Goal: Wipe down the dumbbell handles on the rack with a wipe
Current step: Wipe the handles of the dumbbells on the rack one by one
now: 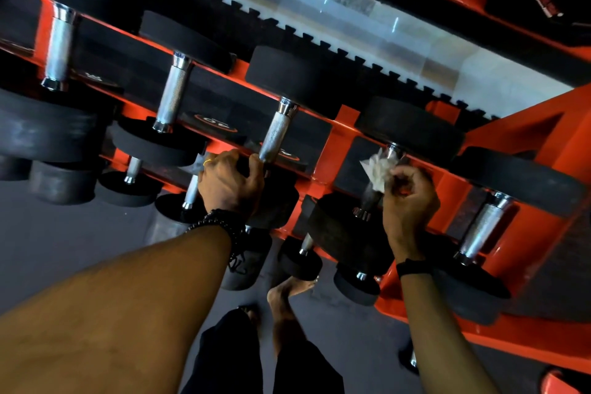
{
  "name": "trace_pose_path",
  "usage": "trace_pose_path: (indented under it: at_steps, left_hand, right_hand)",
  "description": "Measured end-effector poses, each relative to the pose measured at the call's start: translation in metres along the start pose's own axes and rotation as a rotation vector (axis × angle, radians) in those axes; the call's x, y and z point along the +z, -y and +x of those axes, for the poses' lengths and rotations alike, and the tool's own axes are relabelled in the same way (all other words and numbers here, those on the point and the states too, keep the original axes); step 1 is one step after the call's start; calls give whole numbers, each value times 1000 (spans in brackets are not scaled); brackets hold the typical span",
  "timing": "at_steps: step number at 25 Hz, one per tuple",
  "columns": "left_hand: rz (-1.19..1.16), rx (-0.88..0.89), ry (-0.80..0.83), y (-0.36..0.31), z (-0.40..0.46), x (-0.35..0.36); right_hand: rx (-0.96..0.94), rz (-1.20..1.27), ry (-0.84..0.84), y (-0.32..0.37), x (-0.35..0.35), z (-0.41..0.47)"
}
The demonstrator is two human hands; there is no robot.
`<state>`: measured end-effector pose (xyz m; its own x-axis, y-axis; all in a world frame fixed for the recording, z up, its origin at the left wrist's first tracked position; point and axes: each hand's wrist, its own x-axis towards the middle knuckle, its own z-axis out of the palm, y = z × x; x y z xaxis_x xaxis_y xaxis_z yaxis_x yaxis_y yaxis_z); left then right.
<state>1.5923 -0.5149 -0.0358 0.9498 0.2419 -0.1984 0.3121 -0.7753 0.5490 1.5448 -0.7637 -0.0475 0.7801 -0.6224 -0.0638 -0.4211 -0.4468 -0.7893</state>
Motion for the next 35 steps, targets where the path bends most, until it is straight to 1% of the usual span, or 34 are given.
trace_pose_path:
  at_steps: [3,4,5,7,9,10,12,14,15,16,17,18,19,21,22,24,25,26,27,29,30,31,32,34,35]
  left_hand:
    - [5,-7,10,0,0,0]
    - [7,-14,16,1,0,-1]
    - [9,-20,24,1,0,-1]
    - [3,-18,25,-1,-1,-1]
    - [-1,-19,13,-2,-1,-1]
    - [0,-21,10,-2,0,-1]
    - [-12,-8,4,-1,0,0]
    - [-18,6,0,0,0,0]
    - [-15,2,4,1,0,0]
    - [-13,-5,5,0,0,0]
    - [-11,-9,3,0,0,0]
    - [-10,-9,-2,0,-1,0]
    - [-7,-9,-8,-1,-1,0]
    - [-5,-13,-11,-1,0,1]
    - [-9,-13,-6,-1,0,0]
    - [-16,-8,-2,-1,-1,0]
    - [-18,-7,-3,-1,-1,0]
    - [-17,-8,-3,-1,-1,0]
    - [-16,-10,-2,-1,-1,0]
    - [-16,-14,-5,-2,-1,-1]
    - [-13,-12,-9,-3,-1,0]
    - [-9,-12,-8,-3,-2,0]
    - [-8,-12,-5,-3,-2,-1]
    - [-2,-16,3,-2,-1,-2]
    - [5,-20,9,-2,-1,-2]
  right_hand:
    - [76,-131,139,-9,-17,-35]
    - [106,-139,144,-11,-18,-38]
    - [137,-120,119,-10,-16,-33]
    - [185,-18,15,-4,-7,-7]
    - [121,69,-53,3,1,14]
    - [79,47,-58,5,2,13]
    - [48,-98,-2,7,-3,-7]
    - [103,-216,95,5,-9,-28]
    - [152,-226,118,2,-11,-29]
    - [209,-181,119,0,-9,-21]
    - [255,-83,97,0,-7,-9]
    - [263,13,64,2,-3,5]
    - [230,62,38,7,0,14]
    - [181,-44,37,6,3,9]
    - [196,-115,66,4,1,-3]
    - [280,-178,216,1,-5,-28]
    - [342,-124,270,0,-8,-29]
    - [415,-6,264,2,-7,-20]
    - [494,139,200,4,-5,-4]
    - [592,382,55,7,2,28]
    - [622,469,43,4,4,33]
    - [665,491,93,3,4,28]
    - [721,507,210,0,-1,16]
    - [852,568,496,2,-13,-3]
    - [887,585,572,6,-17,1]
